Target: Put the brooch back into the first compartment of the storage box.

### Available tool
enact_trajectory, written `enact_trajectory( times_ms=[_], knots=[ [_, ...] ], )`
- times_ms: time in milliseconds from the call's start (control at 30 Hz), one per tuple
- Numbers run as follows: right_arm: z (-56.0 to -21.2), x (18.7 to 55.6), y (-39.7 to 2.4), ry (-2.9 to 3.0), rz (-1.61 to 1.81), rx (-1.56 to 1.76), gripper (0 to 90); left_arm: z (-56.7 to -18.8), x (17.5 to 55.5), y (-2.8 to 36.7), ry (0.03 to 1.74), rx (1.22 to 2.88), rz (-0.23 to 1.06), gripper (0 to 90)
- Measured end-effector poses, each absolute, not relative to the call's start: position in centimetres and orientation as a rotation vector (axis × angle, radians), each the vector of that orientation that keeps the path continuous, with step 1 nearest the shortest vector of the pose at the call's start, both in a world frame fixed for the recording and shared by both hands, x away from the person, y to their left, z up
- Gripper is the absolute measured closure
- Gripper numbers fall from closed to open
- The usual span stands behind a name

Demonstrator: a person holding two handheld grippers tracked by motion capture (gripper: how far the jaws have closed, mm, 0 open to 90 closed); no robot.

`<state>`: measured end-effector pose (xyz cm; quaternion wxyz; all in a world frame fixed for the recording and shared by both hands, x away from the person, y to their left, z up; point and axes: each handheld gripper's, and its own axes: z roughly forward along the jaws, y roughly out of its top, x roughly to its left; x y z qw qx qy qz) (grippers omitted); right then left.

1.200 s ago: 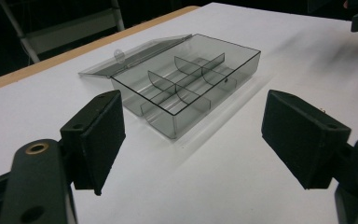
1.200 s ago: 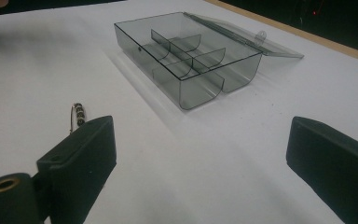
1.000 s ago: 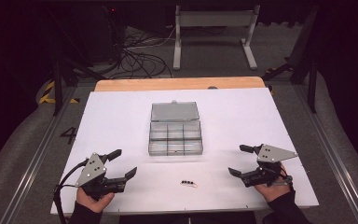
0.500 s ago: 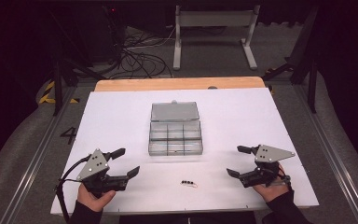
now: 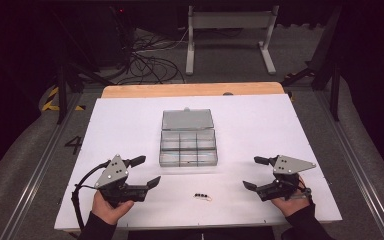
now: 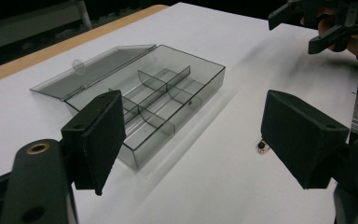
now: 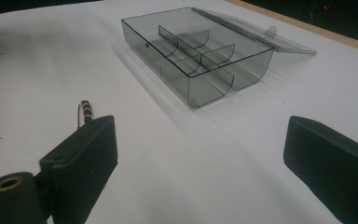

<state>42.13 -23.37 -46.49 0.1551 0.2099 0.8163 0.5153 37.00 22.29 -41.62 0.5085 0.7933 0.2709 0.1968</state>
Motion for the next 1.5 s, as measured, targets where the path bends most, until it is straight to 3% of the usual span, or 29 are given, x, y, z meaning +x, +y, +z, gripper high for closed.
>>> enact_trajectory(
  times_ms=[1500],
  knots=[
    [-46.6,42.1,-23.3,2.356,1.480,0.600,11.3,-40.5,40.1,13.7,0.513,1.975,0.320,23.3]
  ],
)
